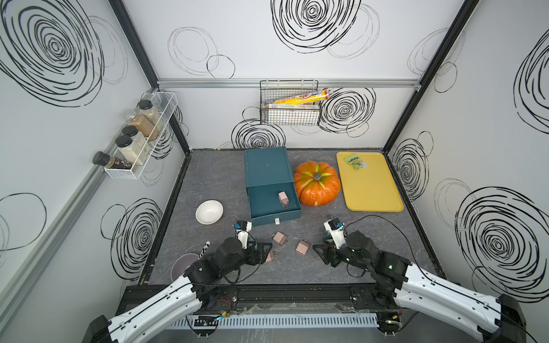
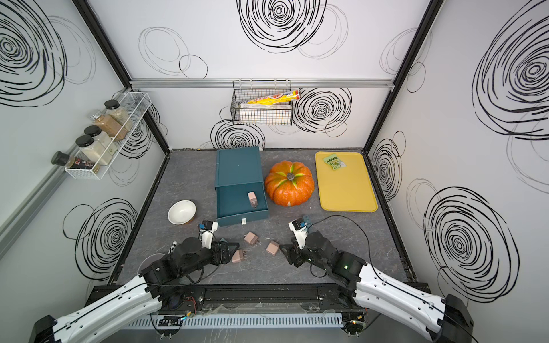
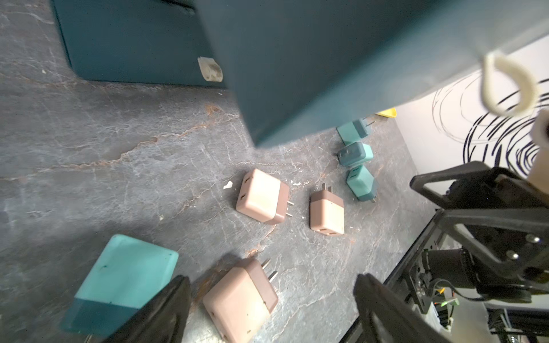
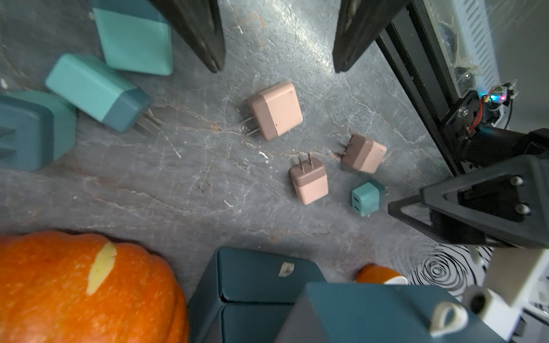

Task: Place the plugs into the drawer by color
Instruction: Pick up the plug from the center of the board.

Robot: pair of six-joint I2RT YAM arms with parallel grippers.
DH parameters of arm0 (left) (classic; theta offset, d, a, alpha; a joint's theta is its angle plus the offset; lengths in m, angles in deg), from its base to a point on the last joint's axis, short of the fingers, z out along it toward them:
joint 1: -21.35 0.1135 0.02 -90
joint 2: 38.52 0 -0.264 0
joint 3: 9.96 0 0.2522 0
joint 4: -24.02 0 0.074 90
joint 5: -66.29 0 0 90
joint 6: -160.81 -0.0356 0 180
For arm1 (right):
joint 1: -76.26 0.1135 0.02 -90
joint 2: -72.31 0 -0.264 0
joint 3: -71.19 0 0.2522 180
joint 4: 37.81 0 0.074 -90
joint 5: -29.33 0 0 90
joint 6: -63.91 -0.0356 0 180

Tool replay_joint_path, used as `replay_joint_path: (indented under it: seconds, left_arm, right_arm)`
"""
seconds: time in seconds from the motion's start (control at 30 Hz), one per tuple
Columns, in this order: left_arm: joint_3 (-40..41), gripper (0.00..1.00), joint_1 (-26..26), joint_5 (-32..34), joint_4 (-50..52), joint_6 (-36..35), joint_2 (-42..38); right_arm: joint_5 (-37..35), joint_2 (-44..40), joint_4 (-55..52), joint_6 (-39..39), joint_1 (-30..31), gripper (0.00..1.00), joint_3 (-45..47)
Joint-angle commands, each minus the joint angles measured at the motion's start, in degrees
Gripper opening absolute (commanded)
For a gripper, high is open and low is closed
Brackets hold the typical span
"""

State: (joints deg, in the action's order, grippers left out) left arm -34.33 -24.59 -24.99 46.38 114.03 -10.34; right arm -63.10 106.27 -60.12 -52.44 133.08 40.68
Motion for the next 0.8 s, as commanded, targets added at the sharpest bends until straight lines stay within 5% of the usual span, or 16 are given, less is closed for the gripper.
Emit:
replay_joint_path:
  seconds: [0.0,0.33,0.53,0.77]
  left_arm:
    - [1.13,0.95,-0.92,0.58,-4.82,-3.83,1.14]
    - [3.01,0.92,-1.26,-0.32,-9.45,-1.97,8.83]
    - [8.08,0.87,-3.09,1.02,-12.81,2.48,4.00]
    - [9.11,0.94,-5.13,1.87,-16.83,1.04,6.26]
  right_arm:
    - [-0.40,-5.12,4.68,0.18,0.27,0.63,2.61]
    - [-1.86,-17.33,3.99,-0.52,0.24,0.62,6.08]
    - [-1.97,-13.44,5.17,-0.28,0.28,0.62,6.18]
    - [-1.12,-7.54,6.57,-0.28,0.17,0.60,6.02]
